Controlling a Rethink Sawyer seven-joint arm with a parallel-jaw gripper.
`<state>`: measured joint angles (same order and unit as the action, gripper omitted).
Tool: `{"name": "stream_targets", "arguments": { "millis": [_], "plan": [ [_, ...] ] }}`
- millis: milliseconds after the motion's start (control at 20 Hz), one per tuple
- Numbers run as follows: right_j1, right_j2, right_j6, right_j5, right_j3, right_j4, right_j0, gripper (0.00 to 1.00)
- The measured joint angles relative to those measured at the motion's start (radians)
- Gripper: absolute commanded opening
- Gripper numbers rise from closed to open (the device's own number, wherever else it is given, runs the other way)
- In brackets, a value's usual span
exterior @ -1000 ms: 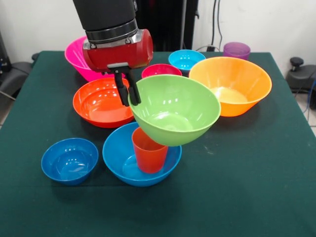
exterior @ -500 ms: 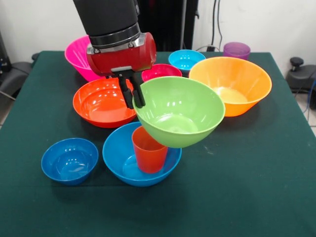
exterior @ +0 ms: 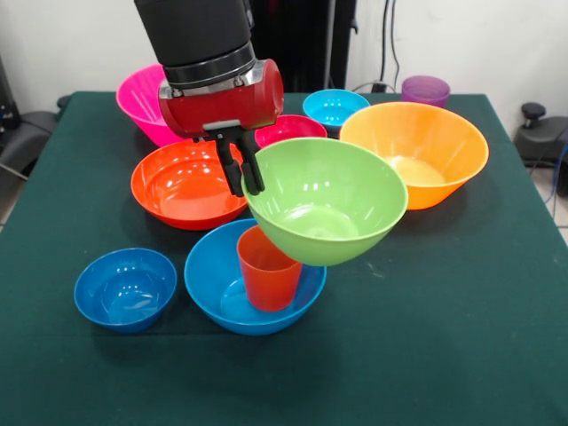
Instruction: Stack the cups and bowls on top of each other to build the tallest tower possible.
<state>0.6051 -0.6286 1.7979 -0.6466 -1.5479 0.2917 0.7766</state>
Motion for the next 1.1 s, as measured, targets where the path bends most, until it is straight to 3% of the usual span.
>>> {"name": "stream_targets", "arguments": {
  "millis": [550, 1100],
  "plan": [
    [0.000, -0.002, 0.000, -0.035, 0.014, 0.051, 0.006, 0.00],
    [0.000, -0.027, 0.000, -0.132, 0.045, 0.094, 0.082, 0.00]
  ]
}}
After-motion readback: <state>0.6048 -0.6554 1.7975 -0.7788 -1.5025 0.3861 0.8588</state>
